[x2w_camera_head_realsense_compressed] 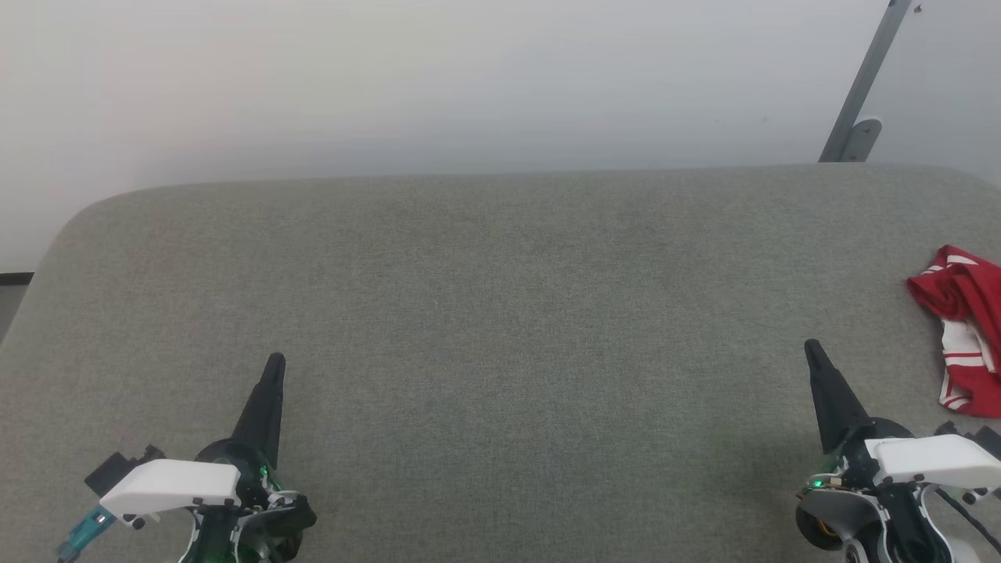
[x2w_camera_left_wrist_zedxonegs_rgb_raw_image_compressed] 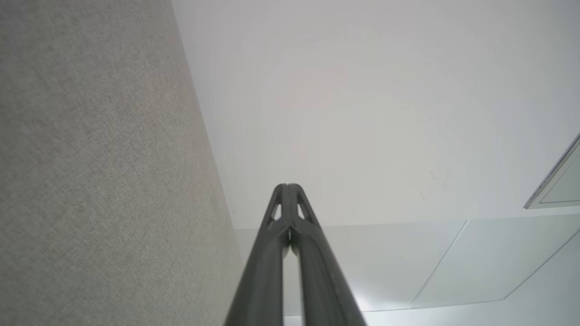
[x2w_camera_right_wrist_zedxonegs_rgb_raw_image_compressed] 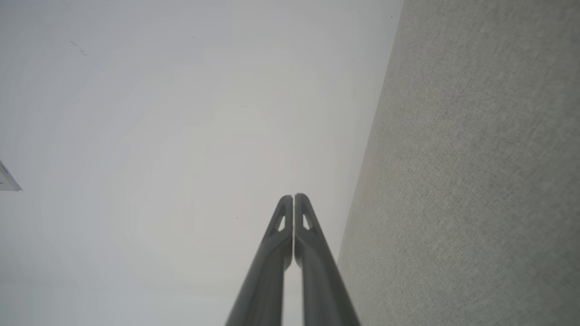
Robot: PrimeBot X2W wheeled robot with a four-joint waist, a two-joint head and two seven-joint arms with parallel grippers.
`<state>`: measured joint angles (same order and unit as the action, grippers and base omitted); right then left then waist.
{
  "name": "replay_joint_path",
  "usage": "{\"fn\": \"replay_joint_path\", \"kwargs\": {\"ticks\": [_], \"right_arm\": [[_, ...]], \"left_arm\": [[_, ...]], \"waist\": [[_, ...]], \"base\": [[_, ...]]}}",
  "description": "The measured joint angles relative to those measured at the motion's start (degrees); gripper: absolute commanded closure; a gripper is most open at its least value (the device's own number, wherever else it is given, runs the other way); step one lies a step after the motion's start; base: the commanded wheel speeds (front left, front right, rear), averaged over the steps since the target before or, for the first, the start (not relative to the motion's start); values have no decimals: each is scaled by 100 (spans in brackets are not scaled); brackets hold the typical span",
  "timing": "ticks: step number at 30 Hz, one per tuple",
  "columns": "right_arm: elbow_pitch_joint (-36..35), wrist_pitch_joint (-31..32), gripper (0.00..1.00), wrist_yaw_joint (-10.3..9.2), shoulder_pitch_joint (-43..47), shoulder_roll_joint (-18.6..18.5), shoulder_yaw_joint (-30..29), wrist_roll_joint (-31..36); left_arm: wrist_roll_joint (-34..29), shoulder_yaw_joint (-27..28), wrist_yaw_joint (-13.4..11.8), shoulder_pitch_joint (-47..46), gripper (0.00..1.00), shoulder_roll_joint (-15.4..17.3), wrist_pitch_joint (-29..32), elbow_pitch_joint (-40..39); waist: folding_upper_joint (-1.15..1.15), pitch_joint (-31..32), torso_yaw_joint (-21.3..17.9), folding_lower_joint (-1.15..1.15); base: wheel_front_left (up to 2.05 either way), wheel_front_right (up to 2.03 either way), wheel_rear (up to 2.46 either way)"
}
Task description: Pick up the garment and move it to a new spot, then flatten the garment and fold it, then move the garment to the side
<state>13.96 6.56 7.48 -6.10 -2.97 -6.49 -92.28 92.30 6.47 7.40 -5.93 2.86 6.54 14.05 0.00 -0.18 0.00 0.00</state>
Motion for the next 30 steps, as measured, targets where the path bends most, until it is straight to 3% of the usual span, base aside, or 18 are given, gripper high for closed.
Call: {"fn": "replay_joint_path", "kwargs": {"ticks": [30], "right_arm": [[0,0,100,0,0,0,-2,0]], "left_arm": [[0,0,0,0,100,0,0,0]], "waist": [[0,0,0,0]], "base": [[0,0,0]]}}
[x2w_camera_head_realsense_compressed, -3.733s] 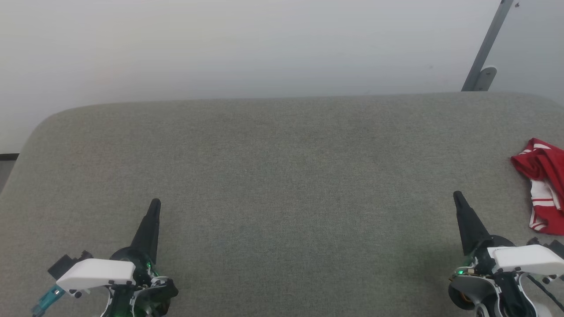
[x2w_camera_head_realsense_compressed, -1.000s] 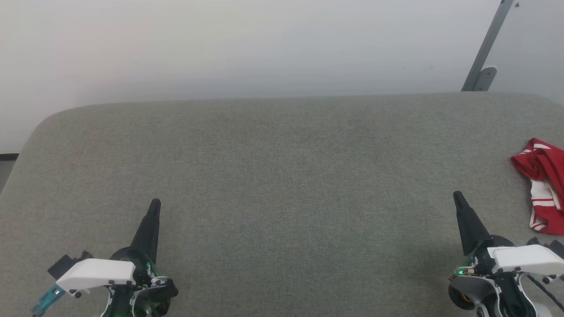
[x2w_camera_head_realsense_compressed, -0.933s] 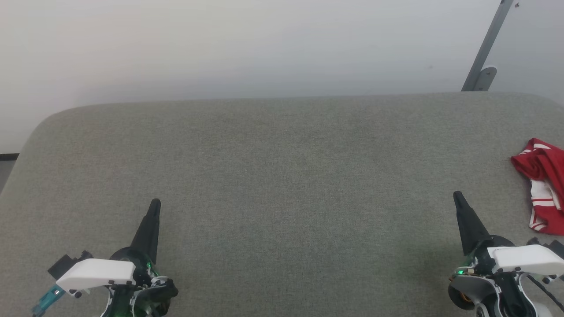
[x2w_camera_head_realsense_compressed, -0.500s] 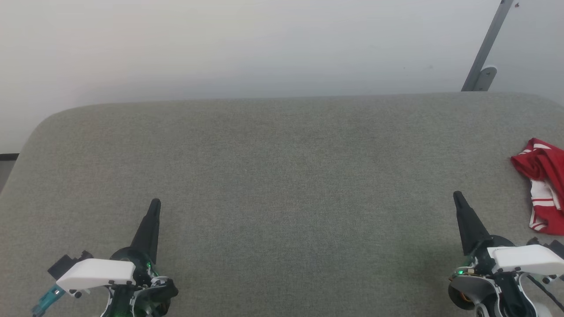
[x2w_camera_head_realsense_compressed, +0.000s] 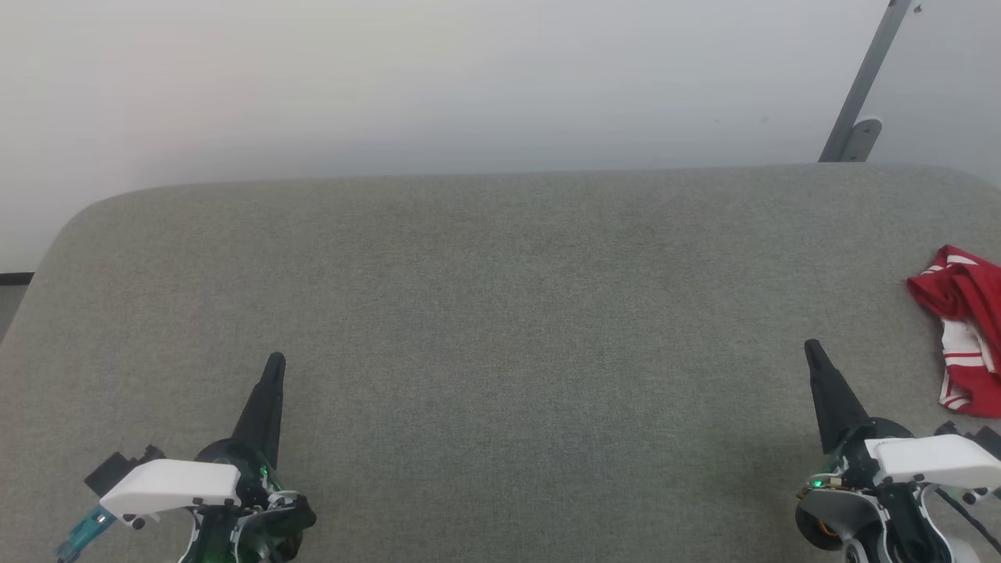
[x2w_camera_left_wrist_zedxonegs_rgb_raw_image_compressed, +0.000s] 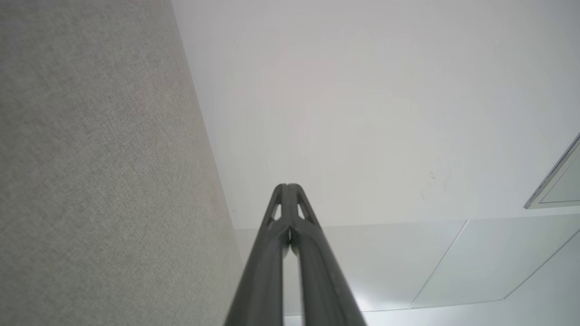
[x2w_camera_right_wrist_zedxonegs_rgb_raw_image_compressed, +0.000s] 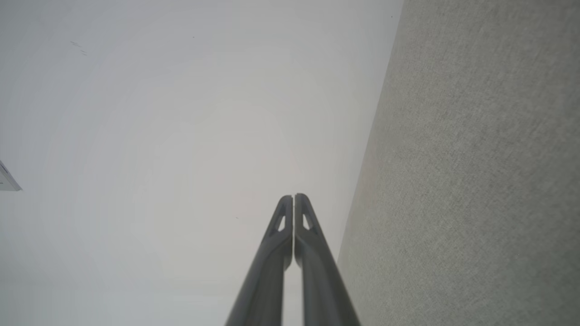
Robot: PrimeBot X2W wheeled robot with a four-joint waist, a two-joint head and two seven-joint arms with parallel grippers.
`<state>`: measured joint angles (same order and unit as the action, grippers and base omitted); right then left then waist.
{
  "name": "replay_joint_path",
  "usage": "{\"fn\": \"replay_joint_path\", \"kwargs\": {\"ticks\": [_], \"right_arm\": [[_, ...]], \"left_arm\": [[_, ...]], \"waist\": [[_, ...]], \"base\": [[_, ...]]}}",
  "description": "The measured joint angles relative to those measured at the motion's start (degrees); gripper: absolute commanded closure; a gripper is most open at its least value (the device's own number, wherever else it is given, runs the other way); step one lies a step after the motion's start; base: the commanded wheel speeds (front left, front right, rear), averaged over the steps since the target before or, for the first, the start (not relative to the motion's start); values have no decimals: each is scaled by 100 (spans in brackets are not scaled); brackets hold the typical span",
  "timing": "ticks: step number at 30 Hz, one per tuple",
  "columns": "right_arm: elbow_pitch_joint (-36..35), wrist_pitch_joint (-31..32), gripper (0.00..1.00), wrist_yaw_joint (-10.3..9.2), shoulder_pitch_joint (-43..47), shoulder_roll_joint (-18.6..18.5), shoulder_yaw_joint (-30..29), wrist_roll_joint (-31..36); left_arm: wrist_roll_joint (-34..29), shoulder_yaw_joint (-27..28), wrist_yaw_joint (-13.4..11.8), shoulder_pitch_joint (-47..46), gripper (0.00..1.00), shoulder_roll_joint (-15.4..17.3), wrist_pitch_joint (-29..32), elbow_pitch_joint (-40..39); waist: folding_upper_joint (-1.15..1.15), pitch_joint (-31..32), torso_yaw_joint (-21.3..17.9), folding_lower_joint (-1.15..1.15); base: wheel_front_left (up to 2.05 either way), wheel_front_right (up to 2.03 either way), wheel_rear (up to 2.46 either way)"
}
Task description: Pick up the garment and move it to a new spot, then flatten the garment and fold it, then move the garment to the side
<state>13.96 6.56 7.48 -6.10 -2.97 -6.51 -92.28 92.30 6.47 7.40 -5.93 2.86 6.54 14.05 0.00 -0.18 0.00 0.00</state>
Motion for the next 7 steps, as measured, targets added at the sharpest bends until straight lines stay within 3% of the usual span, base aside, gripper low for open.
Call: {"fn": "replay_joint_path", "kwargs": {"ticks": [7], "right_arm": [[0,0,100,0,0,0,0,0]], "left_arm": [[0,0,0,0,100,0,0,0]], "waist": [[0,0,0,0]], "base": [[0,0,0]]}}
